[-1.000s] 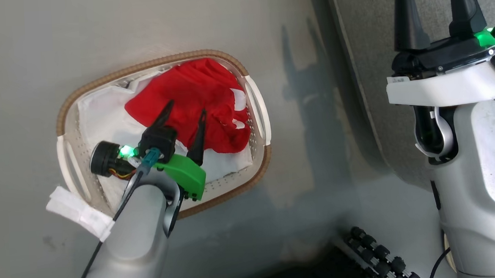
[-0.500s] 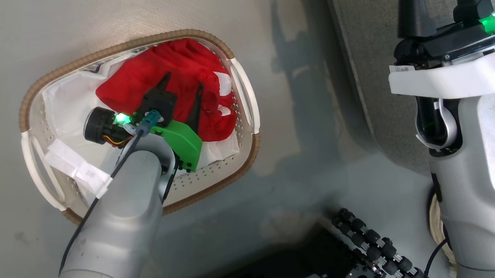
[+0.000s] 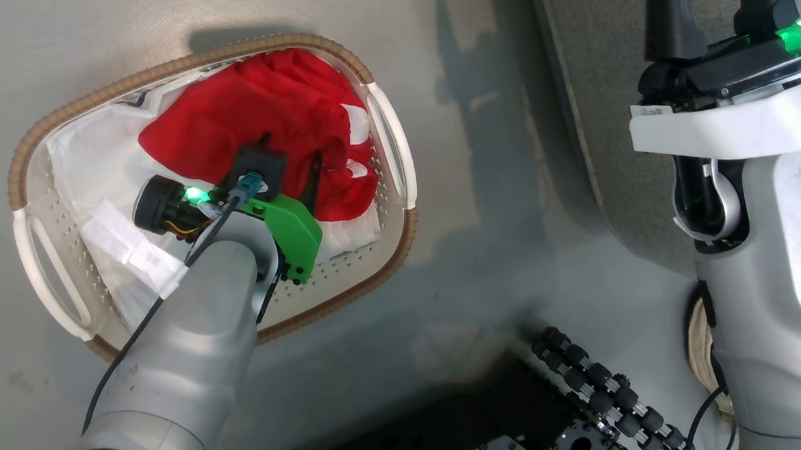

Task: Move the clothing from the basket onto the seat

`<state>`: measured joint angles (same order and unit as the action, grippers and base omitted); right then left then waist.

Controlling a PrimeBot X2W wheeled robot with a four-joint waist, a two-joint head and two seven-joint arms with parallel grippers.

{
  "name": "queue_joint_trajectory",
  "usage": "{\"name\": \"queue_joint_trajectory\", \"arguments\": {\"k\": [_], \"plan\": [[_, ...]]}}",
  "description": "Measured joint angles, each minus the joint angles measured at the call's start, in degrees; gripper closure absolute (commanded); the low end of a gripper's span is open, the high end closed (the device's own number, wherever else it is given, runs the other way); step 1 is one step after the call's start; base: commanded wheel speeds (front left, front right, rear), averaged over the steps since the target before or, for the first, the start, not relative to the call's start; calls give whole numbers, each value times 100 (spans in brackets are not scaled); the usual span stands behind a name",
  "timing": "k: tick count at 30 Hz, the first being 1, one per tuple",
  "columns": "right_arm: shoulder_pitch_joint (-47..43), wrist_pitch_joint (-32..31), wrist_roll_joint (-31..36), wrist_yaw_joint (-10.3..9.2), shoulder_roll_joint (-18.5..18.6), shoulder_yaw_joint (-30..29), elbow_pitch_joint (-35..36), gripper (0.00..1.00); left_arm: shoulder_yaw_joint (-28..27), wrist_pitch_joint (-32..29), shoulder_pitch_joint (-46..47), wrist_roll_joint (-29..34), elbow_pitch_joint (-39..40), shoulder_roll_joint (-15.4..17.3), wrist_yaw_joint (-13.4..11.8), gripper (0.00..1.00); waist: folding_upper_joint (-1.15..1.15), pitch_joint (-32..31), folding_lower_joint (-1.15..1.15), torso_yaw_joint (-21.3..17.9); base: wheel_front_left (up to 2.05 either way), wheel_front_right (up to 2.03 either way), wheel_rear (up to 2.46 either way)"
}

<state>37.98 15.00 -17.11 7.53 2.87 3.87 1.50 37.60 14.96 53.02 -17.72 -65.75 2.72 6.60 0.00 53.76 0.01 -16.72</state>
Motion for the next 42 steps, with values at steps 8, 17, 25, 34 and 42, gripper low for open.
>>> {"name": "queue_joint_trajectory", "arguments": {"k": [8, 17, 25, 34, 42], "plan": [[-3, 0, 44, 0, 0, -63, 33, 0, 486, -25, 182, -12, -313, 0, -263, 0, 0, 75, 0, 72, 0, 0, 0], [-3, 0, 63, 0, 0, -41, 172, 0, 803, -79, 367, -93, -502, 0, -442, 0, 0, 168, 0, 119, 0, 0, 0], [-24, 0, 98, 0, 0, -1, 255, 0, 1088, -145, 497, -298, -436, -1, -407, 0, 0, 204, 0, 128, 0, 0, 0], [-49, 0, 93, 0, 0, 1, 257, 0, 1388, -452, 542, -531, -486, -1, -408, 29, 0, 218, 0, 130, 0, 0, 0], [-49, 0, 58, 0, 0, -18, 243, 0, 1545, -480, 586, -651, -593, -1, -517, 100, 0, 170, 0, 115, 0, 0, 0]]}}
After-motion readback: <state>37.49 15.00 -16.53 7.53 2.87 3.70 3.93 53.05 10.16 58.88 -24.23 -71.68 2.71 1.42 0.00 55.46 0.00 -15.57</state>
